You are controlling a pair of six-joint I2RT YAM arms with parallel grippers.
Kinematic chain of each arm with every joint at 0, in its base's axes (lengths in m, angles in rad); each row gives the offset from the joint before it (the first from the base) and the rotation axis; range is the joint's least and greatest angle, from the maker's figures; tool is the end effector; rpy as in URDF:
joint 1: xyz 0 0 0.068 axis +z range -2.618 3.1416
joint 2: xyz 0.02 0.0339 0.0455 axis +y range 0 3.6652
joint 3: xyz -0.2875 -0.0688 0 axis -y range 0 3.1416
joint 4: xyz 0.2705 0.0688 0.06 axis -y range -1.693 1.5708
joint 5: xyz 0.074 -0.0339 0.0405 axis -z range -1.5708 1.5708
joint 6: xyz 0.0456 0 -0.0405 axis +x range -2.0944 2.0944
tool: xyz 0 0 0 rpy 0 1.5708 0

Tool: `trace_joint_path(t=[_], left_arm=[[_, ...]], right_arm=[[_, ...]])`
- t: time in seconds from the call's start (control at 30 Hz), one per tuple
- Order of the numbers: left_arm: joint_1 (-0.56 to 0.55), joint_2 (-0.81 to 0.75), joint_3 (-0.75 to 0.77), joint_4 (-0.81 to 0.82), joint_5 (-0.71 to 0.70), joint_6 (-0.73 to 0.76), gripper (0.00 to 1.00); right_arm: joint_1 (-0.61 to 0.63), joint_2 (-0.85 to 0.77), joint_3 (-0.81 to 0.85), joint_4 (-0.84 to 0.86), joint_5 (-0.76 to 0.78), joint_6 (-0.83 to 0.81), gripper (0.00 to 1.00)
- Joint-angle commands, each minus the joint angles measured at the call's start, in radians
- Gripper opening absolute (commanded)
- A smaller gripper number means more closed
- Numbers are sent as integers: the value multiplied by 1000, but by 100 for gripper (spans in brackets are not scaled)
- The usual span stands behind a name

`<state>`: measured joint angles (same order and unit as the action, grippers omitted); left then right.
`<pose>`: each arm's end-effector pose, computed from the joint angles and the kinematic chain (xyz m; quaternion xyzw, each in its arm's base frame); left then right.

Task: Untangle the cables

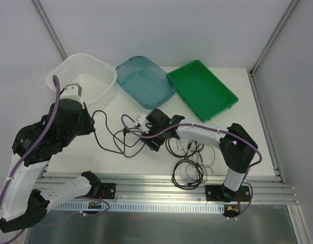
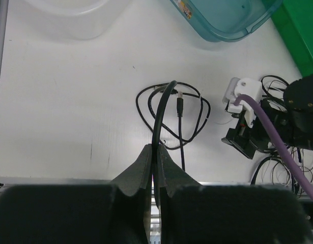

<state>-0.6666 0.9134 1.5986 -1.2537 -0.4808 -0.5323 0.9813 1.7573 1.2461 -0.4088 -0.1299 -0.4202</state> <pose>0.1012 -0.0528 0.4971 -0.0570 0.8576 -0.0909 0.5031 0.2235 0.3448 0.2212 -0.6255 0.7093 0.1474 0.2895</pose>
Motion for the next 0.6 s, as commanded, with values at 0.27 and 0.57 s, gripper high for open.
trace_joint_path(t=[0.27, 0.57], left_arm=[[2, -28, -49, 36, -5, -17, 0], [2, -13, -123, 48, -168, -18, 0]], right_arm=[[-30, 150, 82, 18, -146, -92, 44], [-36, -209, -146, -42, -154, -23, 1]])
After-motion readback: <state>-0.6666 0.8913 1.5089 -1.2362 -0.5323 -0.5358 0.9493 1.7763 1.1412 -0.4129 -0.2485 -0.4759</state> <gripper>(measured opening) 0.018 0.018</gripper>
